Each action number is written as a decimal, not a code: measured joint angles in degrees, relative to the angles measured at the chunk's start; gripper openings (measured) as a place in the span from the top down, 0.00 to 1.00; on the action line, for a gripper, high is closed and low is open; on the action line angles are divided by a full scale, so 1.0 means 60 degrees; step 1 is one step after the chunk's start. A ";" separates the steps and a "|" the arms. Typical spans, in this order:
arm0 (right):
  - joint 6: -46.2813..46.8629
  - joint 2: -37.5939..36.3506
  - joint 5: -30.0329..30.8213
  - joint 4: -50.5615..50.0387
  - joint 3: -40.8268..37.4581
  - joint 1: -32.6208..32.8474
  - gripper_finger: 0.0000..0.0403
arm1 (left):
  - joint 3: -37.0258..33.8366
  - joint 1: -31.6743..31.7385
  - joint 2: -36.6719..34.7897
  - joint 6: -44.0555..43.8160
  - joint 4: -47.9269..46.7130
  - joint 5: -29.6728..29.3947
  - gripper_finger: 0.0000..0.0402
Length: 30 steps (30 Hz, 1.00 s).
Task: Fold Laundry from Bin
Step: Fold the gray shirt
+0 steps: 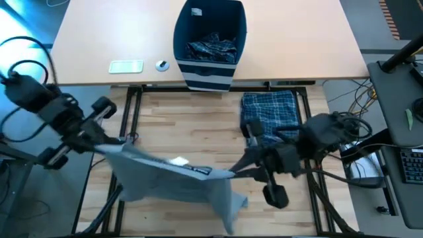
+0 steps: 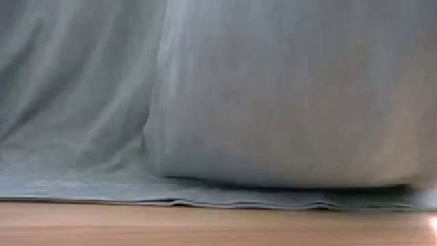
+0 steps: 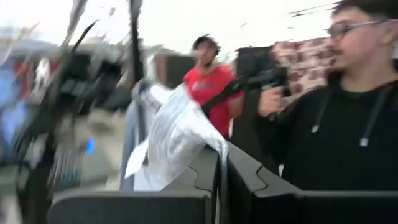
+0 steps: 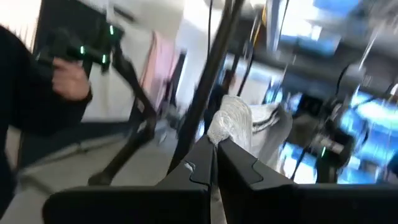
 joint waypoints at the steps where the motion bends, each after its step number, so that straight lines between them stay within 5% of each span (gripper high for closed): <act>1: -0.0201 0.0001 -0.0002 0.0333 0.0000 0.0062 0.98 | 0.0400 -0.0062 0.0253 0.0429 0.0000 0.0055 1.00; 4: -0.0710 -0.0030 0.0828 0.0563 0.0011 -0.0060 0.98 | 0.1718 -0.0079 0.0908 0.1310 -0.1190 -0.1044 1.00; 9: -0.0318 -0.0010 0.4466 -0.0964 0.0007 -0.1795 0.98 | 0.2824 0.0535 0.1270 0.1162 -0.4752 -0.8481 1.00; 11: 0.0850 0.0109 0.4731 -0.2389 -0.0030 -0.3012 0.98 | 0.2618 0.1733 0.1206 0.0344 -0.5740 -0.9501 1.00; 15: 0.2849 0.0656 0.4251 -0.5102 -0.0465 -0.5356 0.98 | 0.0765 0.5316 0.0639 -0.1413 -0.6238 -0.7726 1.00; 20: 0.3125 0.1038 0.3438 -0.5952 -0.1830 -0.6653 0.98 | -0.3586 0.9138 -0.0143 -0.1525 -0.4329 -0.4091 1.00; 24: 0.3100 0.1107 0.3436 -0.6053 -0.3303 -0.7163 0.98 | -0.6748 1.0725 -0.0396 -0.0908 -0.2087 -0.3152 1.00; 30: 0.3044 0.1143 0.3444 -0.5516 -0.5385 -0.7838 0.98 | -0.9614 1.2056 0.0142 -0.0253 0.1038 -0.1802 1.00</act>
